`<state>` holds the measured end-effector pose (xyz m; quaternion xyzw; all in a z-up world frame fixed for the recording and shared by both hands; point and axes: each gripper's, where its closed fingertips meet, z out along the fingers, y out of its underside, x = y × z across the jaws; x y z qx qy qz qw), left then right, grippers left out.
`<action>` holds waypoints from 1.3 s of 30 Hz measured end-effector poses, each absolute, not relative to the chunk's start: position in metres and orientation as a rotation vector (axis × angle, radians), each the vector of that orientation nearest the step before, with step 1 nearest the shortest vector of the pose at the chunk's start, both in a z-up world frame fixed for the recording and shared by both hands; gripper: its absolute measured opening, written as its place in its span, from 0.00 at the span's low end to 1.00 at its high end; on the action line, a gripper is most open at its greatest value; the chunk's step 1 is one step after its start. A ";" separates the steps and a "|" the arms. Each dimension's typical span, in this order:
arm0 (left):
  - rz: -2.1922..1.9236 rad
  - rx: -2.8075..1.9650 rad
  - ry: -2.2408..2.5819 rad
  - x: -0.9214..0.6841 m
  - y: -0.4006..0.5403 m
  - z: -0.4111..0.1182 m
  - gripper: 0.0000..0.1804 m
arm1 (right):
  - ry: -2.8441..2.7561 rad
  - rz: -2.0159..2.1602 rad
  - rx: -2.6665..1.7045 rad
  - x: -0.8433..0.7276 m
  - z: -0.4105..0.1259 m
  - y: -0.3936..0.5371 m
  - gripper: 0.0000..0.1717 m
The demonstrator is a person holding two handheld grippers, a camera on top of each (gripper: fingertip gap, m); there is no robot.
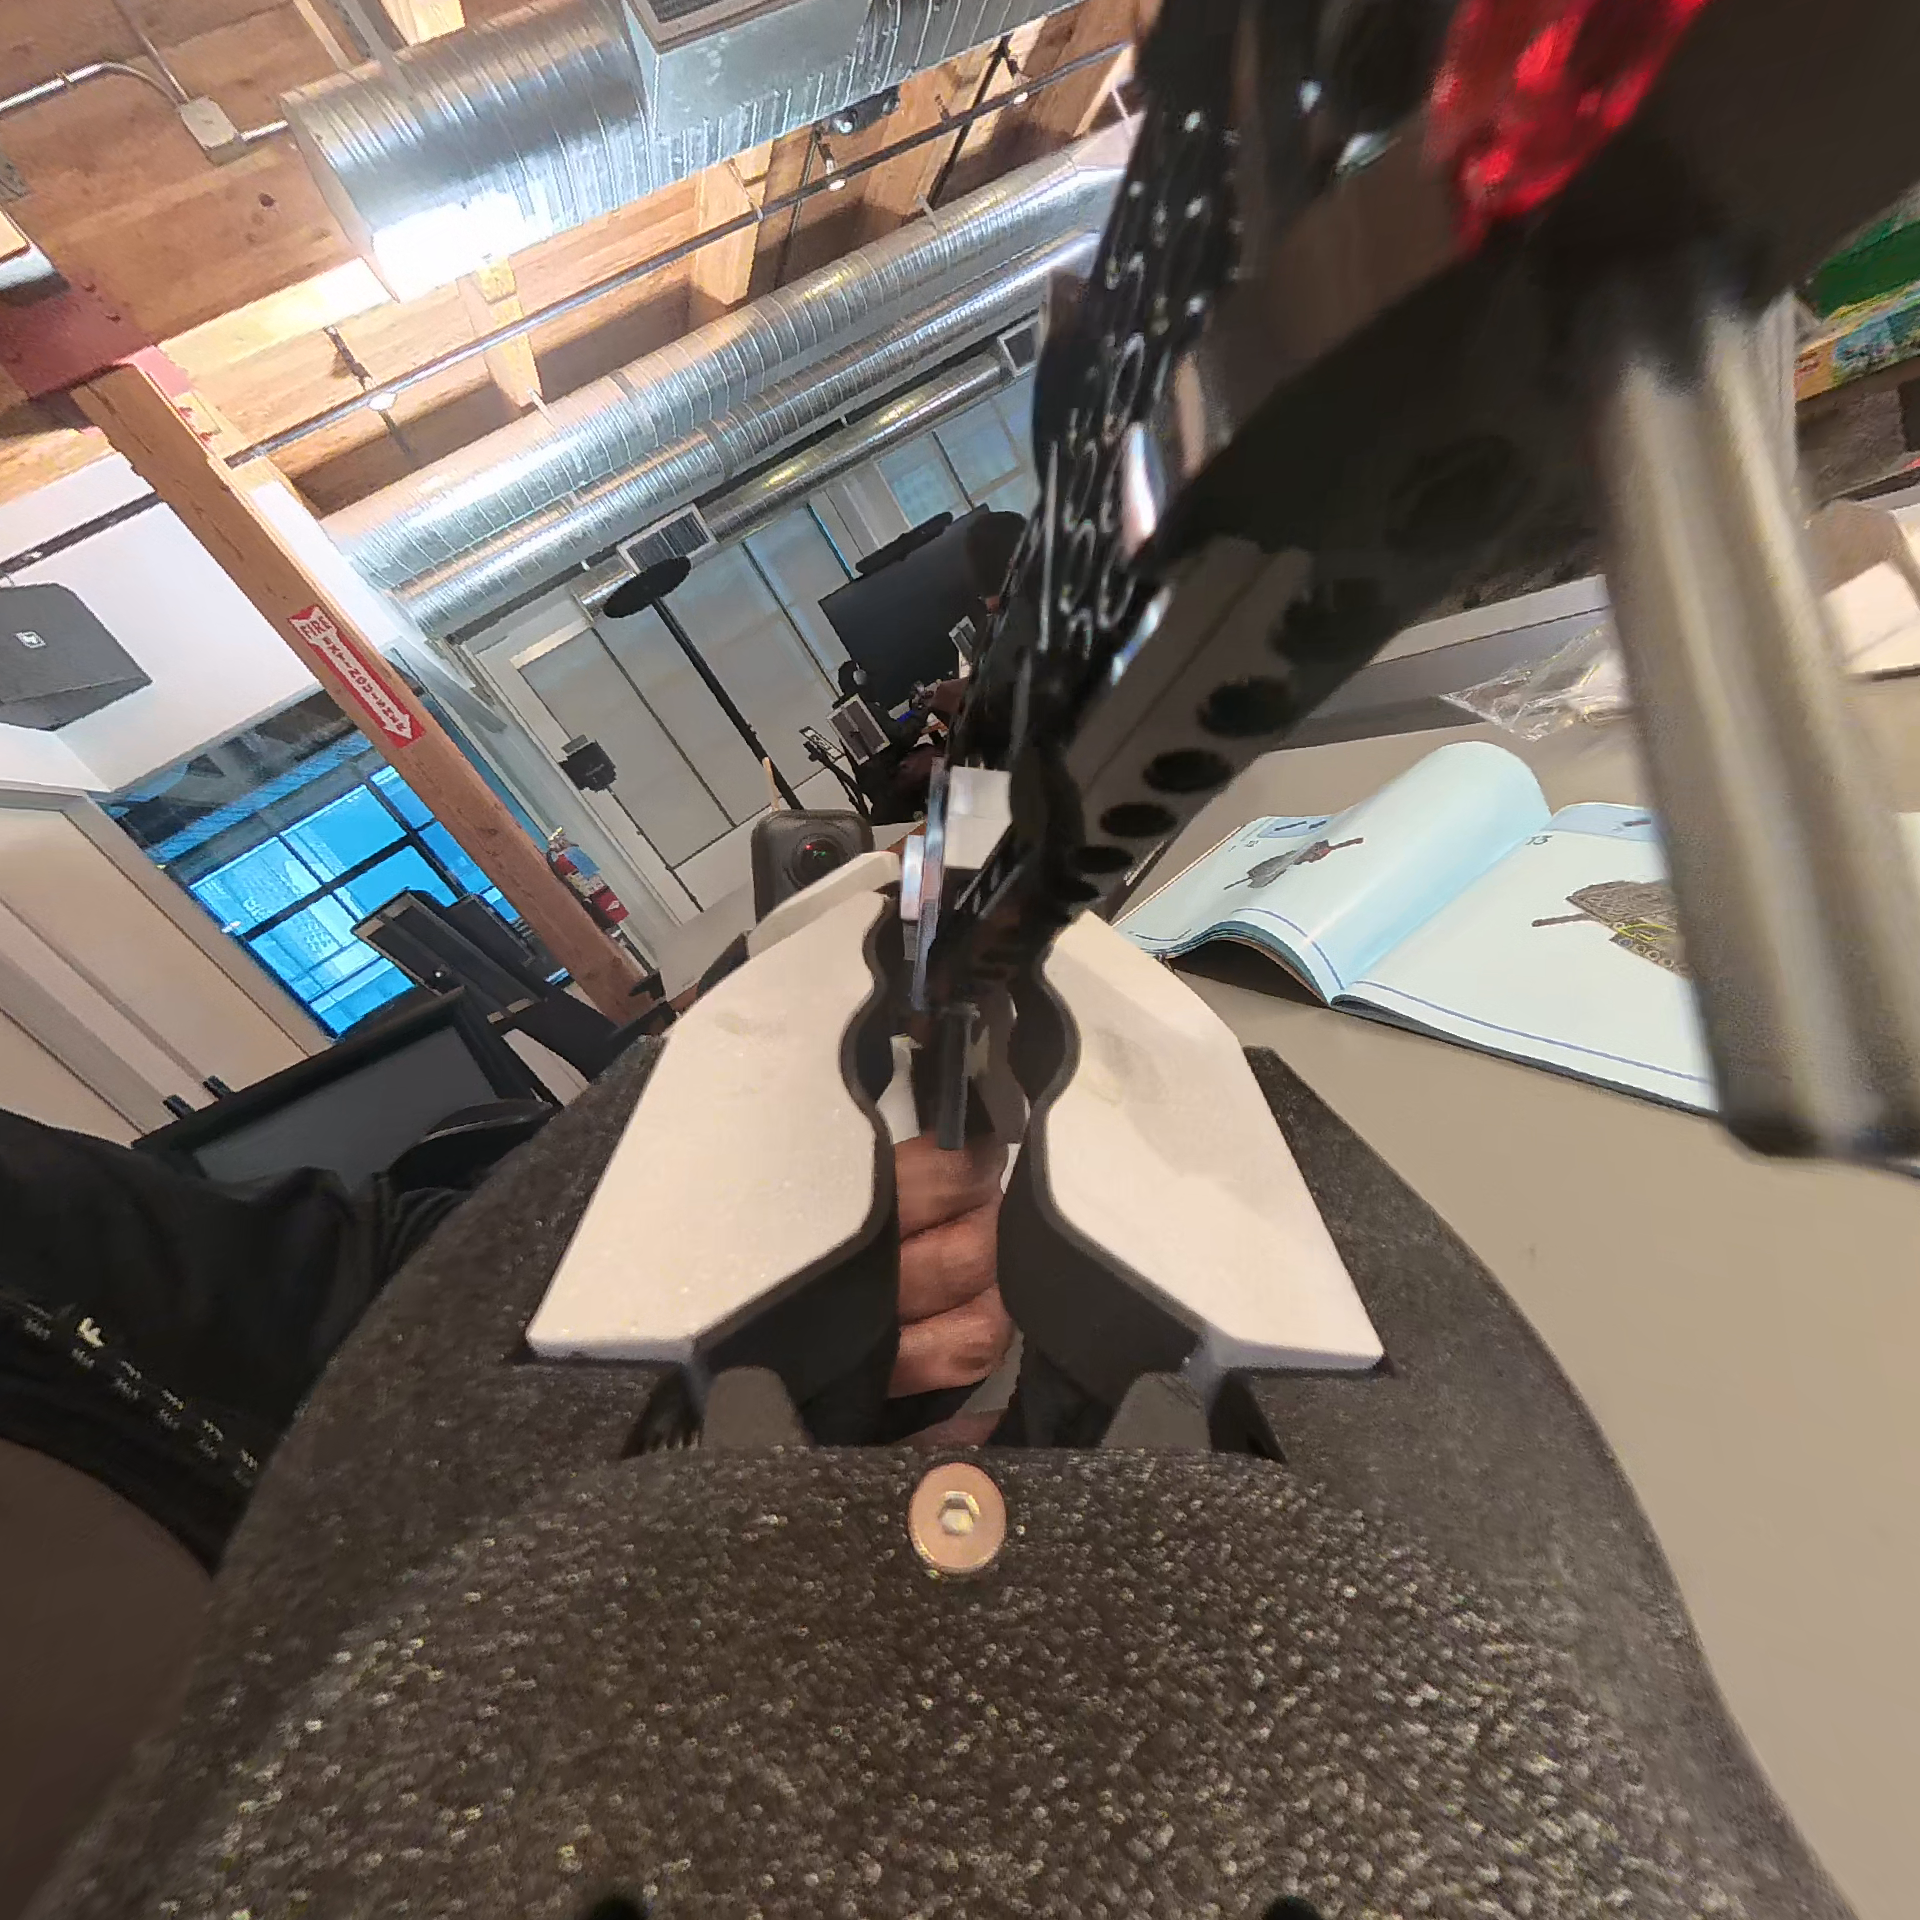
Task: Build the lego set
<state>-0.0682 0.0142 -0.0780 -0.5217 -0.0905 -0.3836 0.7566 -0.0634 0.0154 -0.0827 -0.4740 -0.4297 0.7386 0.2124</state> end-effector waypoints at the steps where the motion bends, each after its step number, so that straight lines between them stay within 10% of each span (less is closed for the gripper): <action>1: -0.844 -1.140 -0.198 -0.068 0.015 -0.078 0.09 | -1.191 2.056 -1.315 -0.063 -0.083 0.016 0.10; 19: -0.843 -1.170 -0.160 -0.062 0.016 -0.080 0.10 | -1.181 2.139 -1.324 -0.063 -0.080 0.014 0.11; 26: -0.853 -1.193 -0.283 -0.084 0.017 -0.085 0.10 | -1.248 2.025 -1.513 -0.063 -0.104 0.021 0.27; 39: -0.885 -1.708 -0.739 -0.087 0.015 -0.170 0.10 | -1.813 1.132 -1.426 -0.014 -0.160 0.071 0.30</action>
